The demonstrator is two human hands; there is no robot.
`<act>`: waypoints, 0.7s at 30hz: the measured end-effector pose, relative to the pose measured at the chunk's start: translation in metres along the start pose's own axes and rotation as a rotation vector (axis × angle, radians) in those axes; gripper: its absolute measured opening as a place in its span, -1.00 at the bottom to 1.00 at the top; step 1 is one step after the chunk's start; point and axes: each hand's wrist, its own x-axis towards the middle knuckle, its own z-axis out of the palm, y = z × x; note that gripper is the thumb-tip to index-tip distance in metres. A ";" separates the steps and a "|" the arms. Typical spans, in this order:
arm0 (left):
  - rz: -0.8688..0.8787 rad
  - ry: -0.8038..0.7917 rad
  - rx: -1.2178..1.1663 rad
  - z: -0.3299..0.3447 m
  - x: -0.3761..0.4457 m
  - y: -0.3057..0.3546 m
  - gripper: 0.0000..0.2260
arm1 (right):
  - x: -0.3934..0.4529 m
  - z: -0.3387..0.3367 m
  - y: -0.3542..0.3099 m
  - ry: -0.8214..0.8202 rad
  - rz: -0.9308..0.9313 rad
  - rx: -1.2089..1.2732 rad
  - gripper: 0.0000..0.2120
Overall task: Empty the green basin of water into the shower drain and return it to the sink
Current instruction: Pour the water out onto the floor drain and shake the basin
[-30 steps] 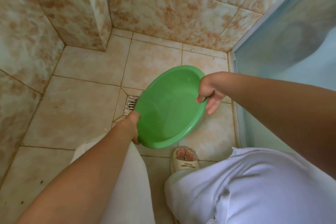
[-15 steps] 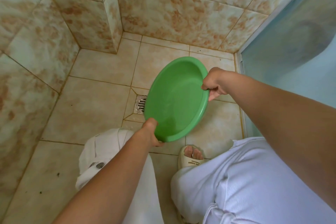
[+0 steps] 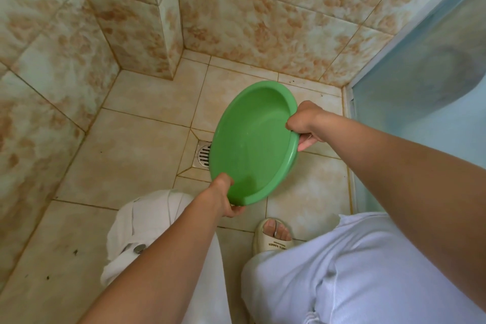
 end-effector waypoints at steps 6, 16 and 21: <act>0.028 0.000 -0.013 0.003 0.000 -0.004 -0.65 | -0.003 -0.003 -0.003 -0.010 -0.027 0.039 -0.94; 0.038 0.017 -0.047 0.004 0.002 -0.006 -0.68 | -0.010 -0.002 -0.012 0.059 -0.147 0.091 -0.88; 0.047 0.013 -0.046 0.003 0.003 -0.004 -0.70 | -0.023 0.008 -0.031 0.077 -0.283 0.059 -0.82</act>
